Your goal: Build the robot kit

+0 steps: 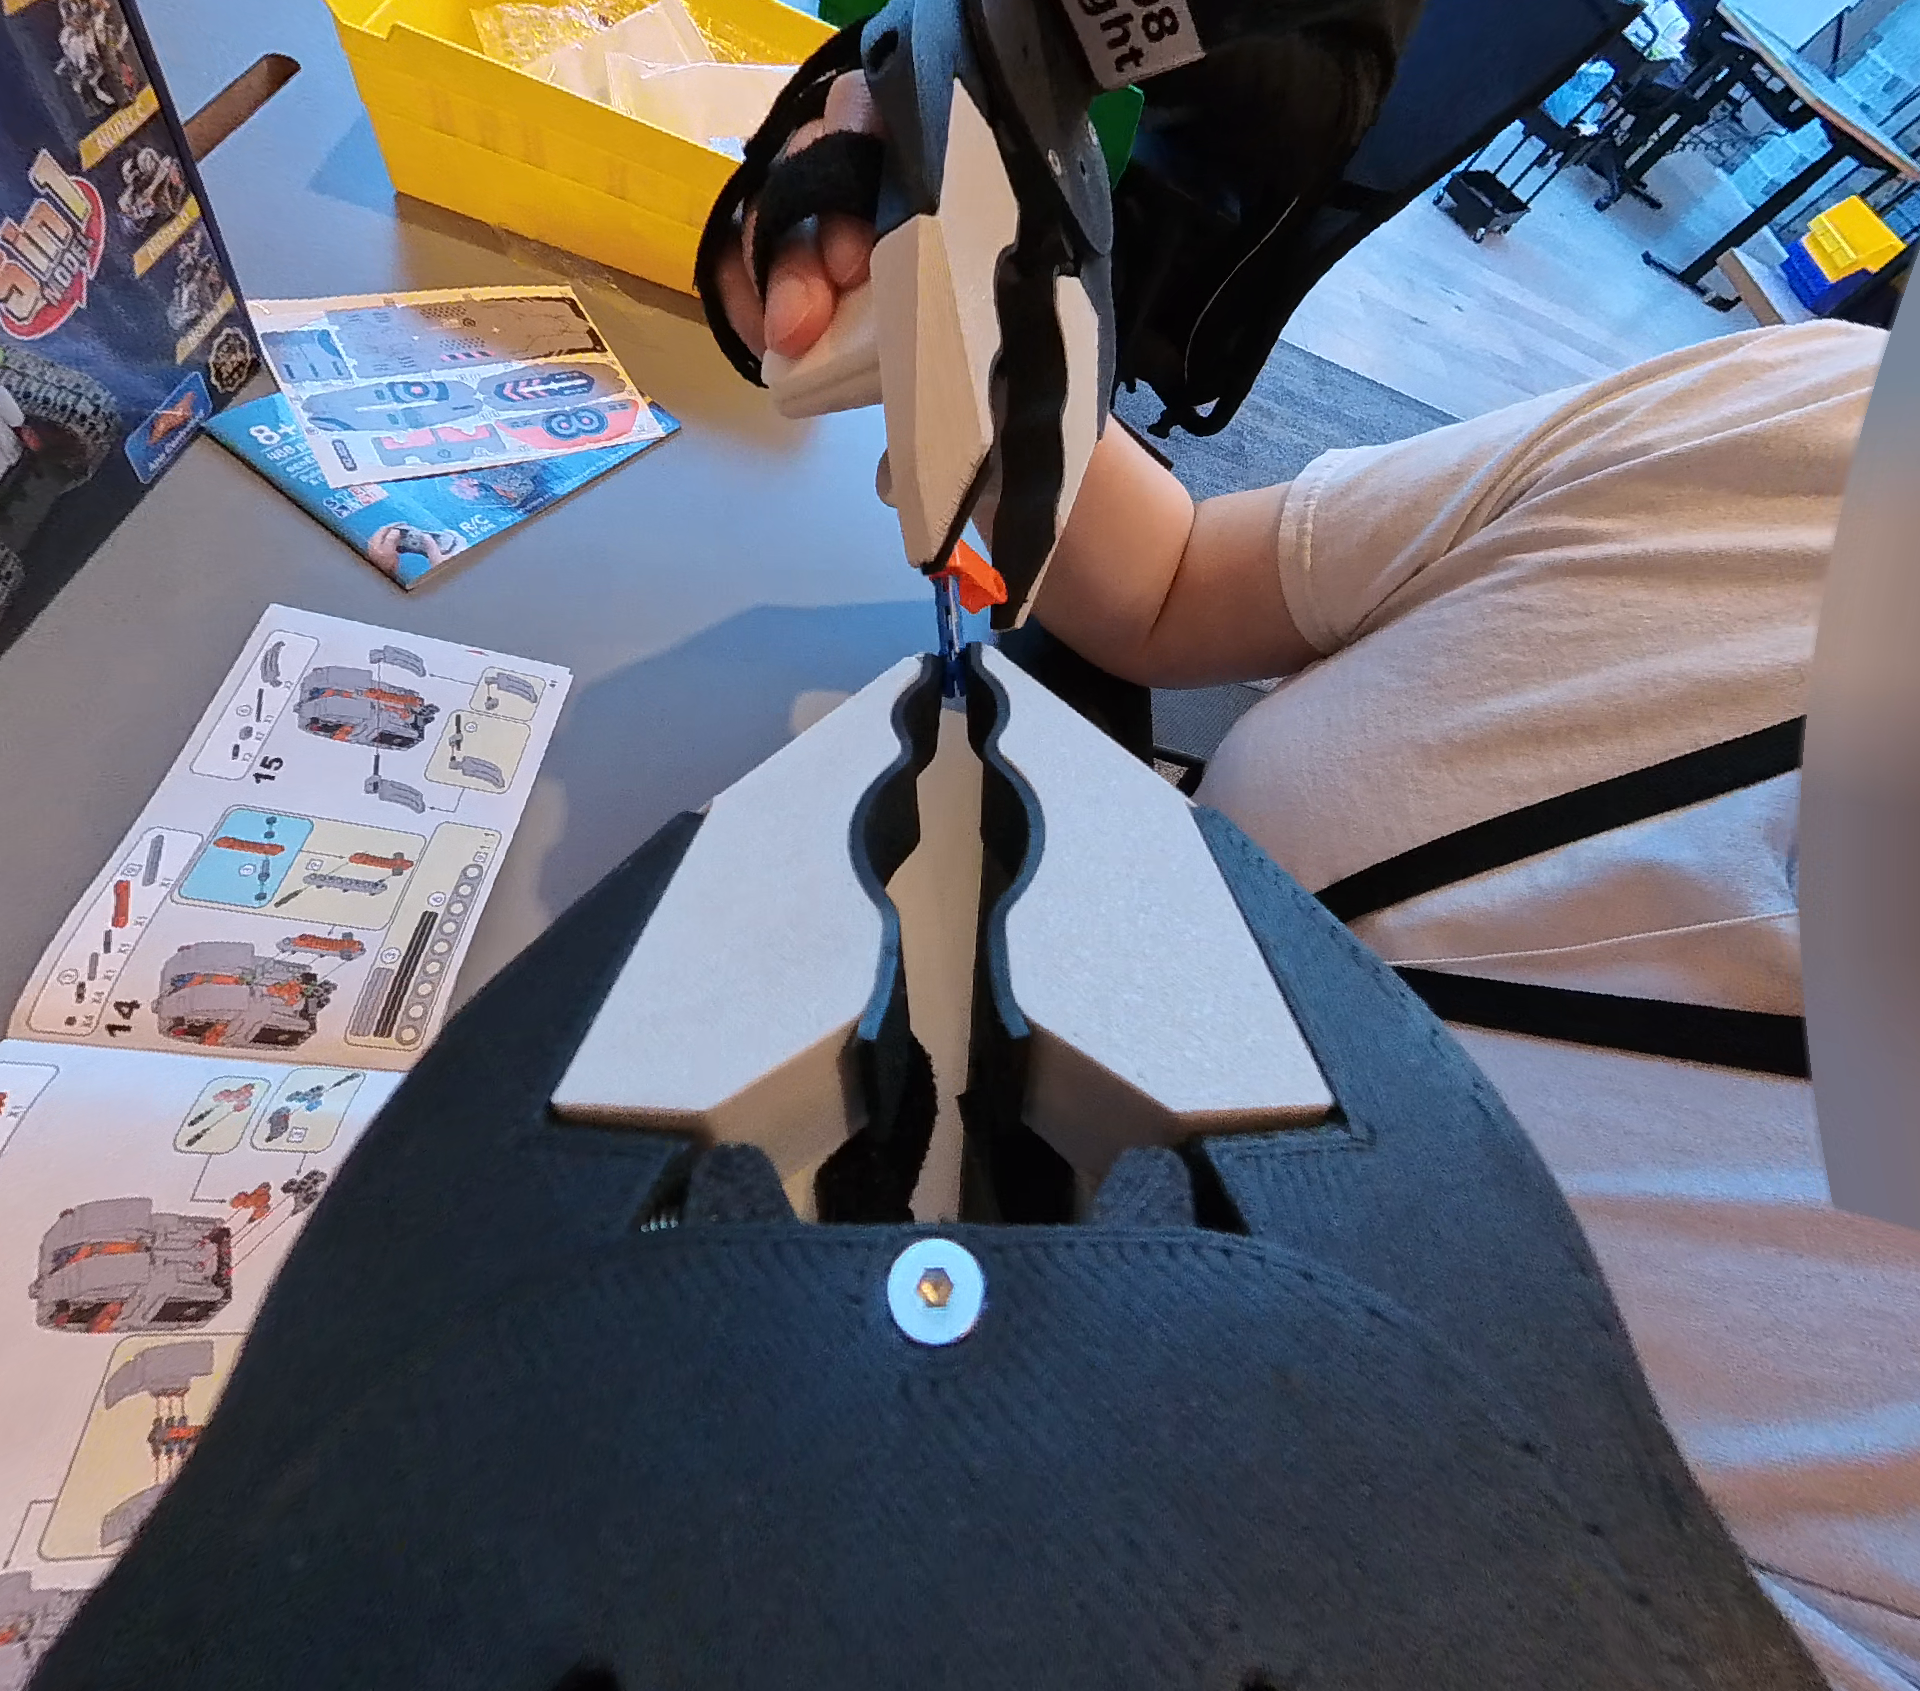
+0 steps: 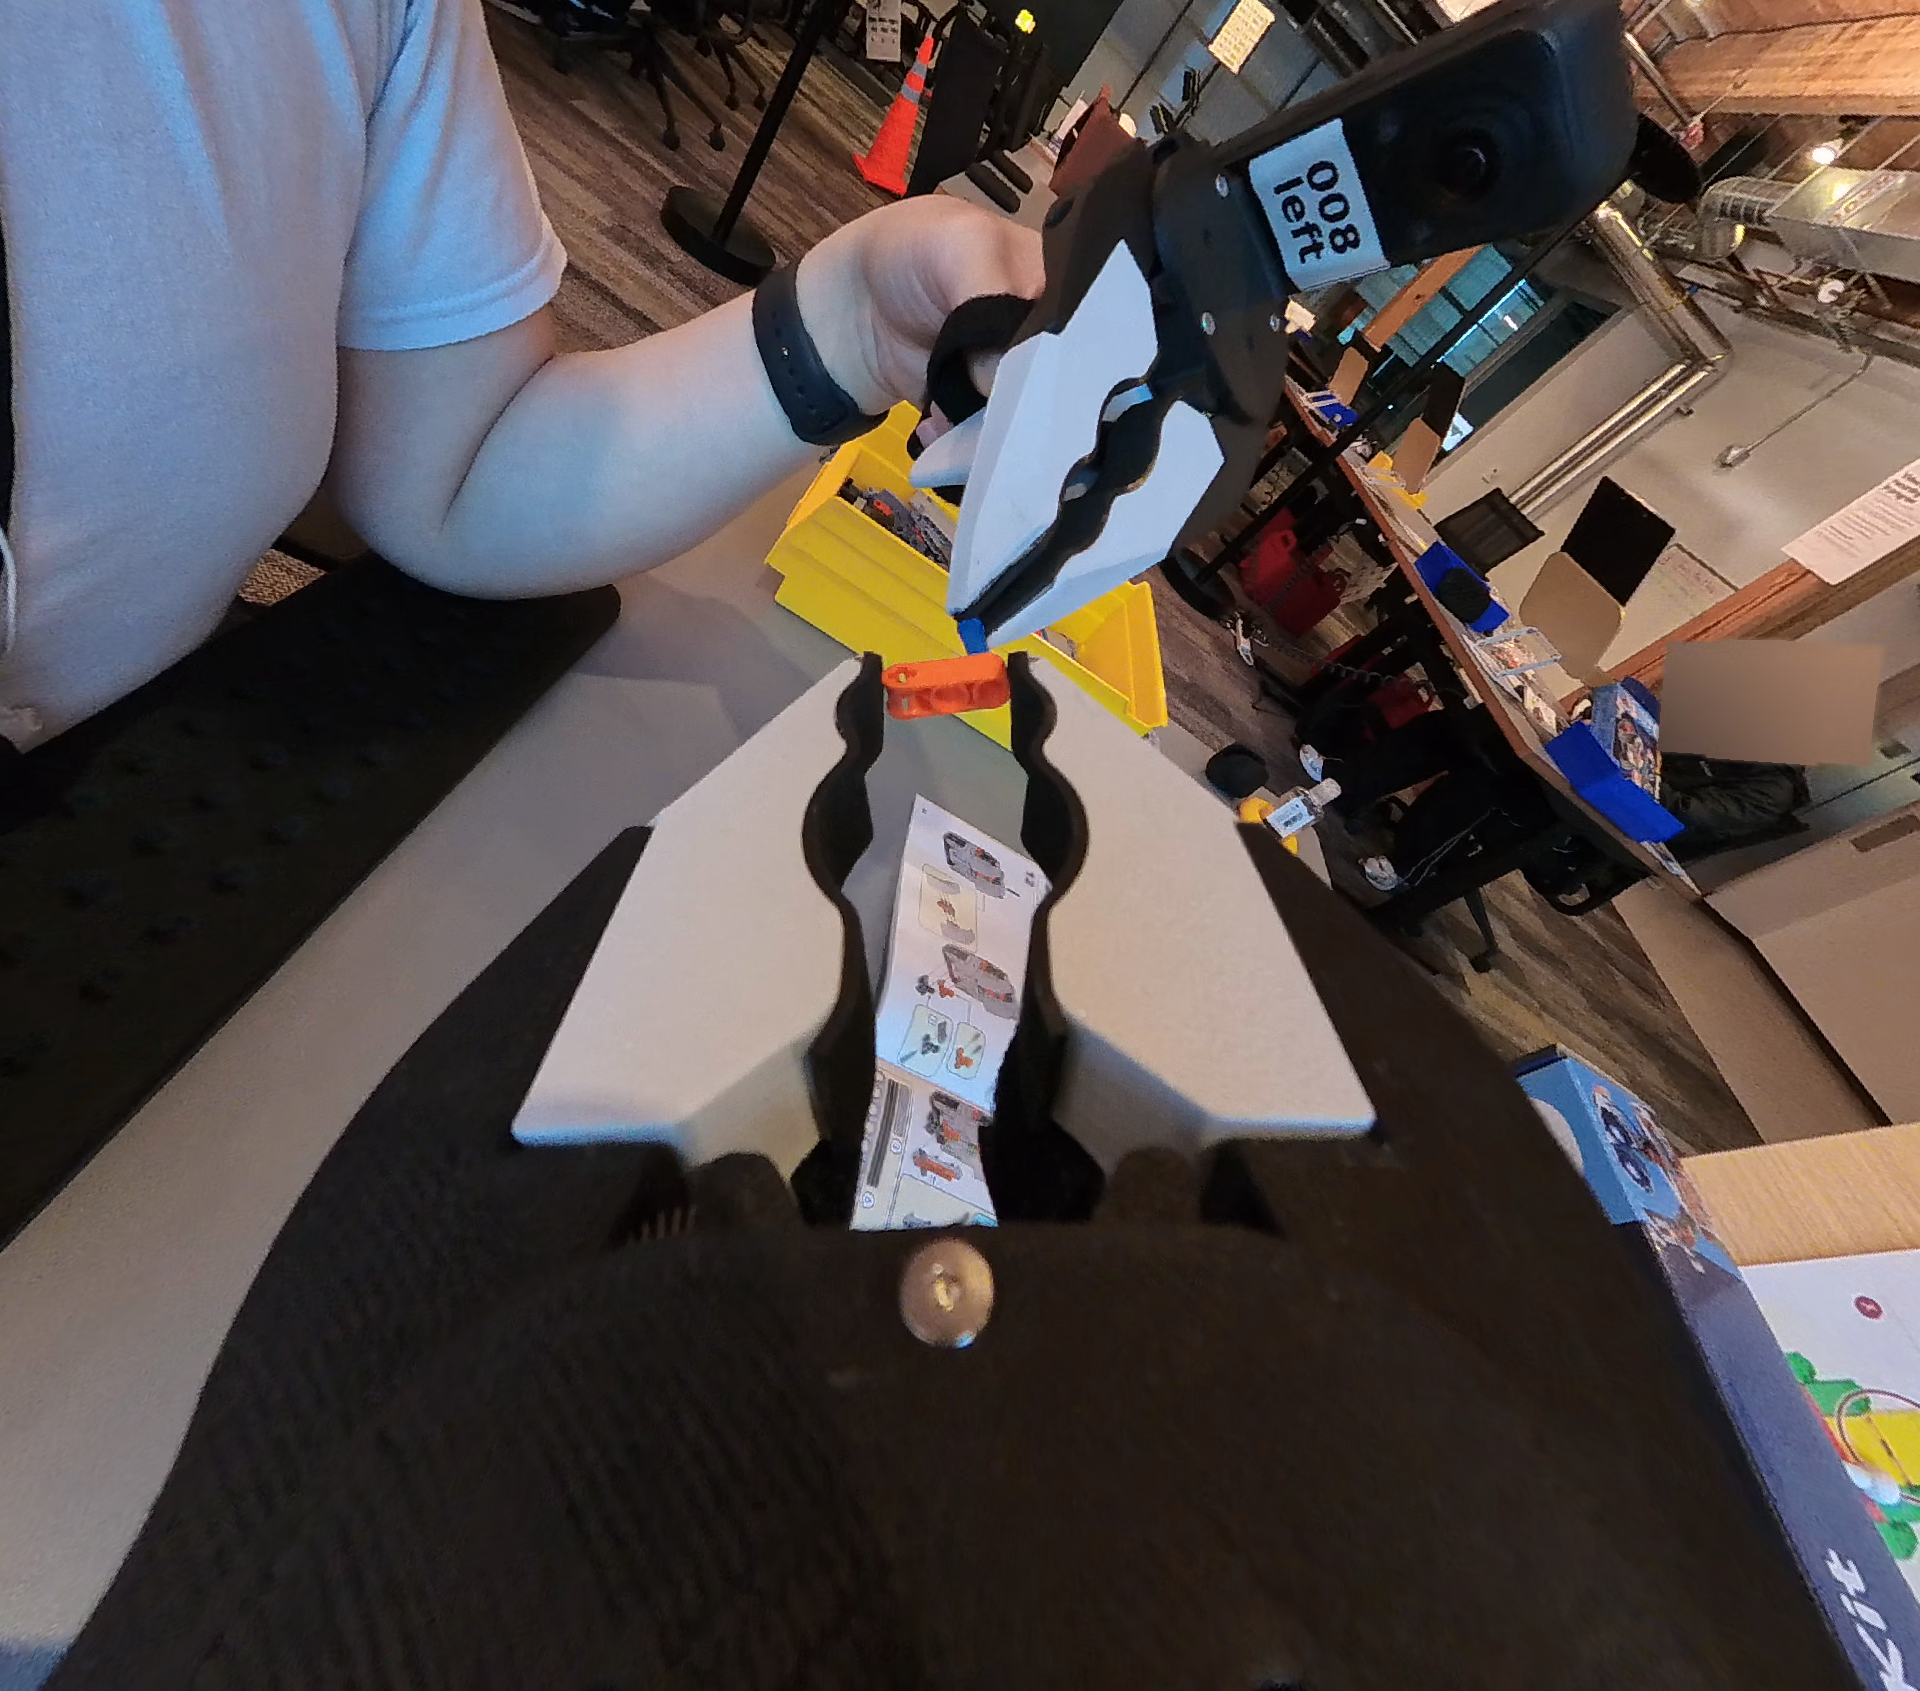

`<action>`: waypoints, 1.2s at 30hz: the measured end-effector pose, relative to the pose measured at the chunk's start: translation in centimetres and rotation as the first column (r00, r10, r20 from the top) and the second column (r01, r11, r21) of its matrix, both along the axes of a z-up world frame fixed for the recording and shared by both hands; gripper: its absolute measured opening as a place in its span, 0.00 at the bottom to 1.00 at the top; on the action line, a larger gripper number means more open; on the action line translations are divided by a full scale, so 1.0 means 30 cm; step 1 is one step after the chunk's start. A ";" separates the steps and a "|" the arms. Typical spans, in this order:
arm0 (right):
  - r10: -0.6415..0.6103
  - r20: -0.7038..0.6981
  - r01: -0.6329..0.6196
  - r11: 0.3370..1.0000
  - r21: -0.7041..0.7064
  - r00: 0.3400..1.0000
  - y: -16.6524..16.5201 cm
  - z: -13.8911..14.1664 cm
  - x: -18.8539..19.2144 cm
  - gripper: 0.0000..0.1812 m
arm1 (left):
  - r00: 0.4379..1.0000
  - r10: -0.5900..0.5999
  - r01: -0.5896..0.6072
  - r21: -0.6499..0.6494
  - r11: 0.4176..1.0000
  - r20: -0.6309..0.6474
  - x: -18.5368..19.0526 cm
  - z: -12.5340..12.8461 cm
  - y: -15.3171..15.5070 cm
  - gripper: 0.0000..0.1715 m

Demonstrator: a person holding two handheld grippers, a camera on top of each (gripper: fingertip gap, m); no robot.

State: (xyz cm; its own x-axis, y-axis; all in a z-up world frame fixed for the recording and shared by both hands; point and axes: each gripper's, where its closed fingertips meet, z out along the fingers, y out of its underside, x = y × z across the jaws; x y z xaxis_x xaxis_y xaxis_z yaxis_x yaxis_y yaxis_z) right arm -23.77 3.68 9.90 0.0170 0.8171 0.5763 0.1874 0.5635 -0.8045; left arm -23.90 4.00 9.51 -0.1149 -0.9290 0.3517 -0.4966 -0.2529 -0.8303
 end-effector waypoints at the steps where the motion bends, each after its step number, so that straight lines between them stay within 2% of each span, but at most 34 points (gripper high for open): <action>1: 0.003 0.001 -0.003 1.000 -0.002 1.000 0.000 -0.001 -0.001 0.13 | 1.000 0.000 0.000 -0.002 1.000 0.001 0.000 0.000 0.000 0.01; 6: -0.014 0.030 0.014 1.000 -0.004 0.999 0.014 -0.025 -0.011 0.13 | 0.999 0.006 -0.006 -0.018 1.000 -0.042 -0.007 -0.028 0.010 0.01; 12: -0.041 0.060 0.041 0.999 0.009 0.997 0.027 -0.042 -0.019 0.13 | 0.999 0.002 -0.004 -0.060 0.998 -0.036 -0.016 -0.032 0.025 0.01; 18: -0.118 -0.010 0.118 0.993 0.017 0.993 0.071 -0.001 -0.011 0.13 | 0.997 0.044 -0.035 -0.132 0.991 0.064 -0.006 0.012 0.073 0.01; 26: -0.236 -0.070 0.241 0.968 0.073 0.969 0.120 0.043 -0.002 0.13 | 0.981 0.104 -0.078 -0.154 0.985 0.165 0.004 0.061 0.121 0.01; 33: -0.254 -0.091 0.262 0.961 0.093 0.963 0.124 0.058 -0.002 0.12 | 0.958 0.148 -0.112 -0.155 0.981 0.244 0.011 0.102 0.147 0.01; 36: -0.274 -0.088 0.282 0.954 0.103 0.958 0.133 0.057 -0.011 0.12 | 0.960 0.171 -0.141 -0.144 0.979 0.222 0.016 0.087 0.162 0.01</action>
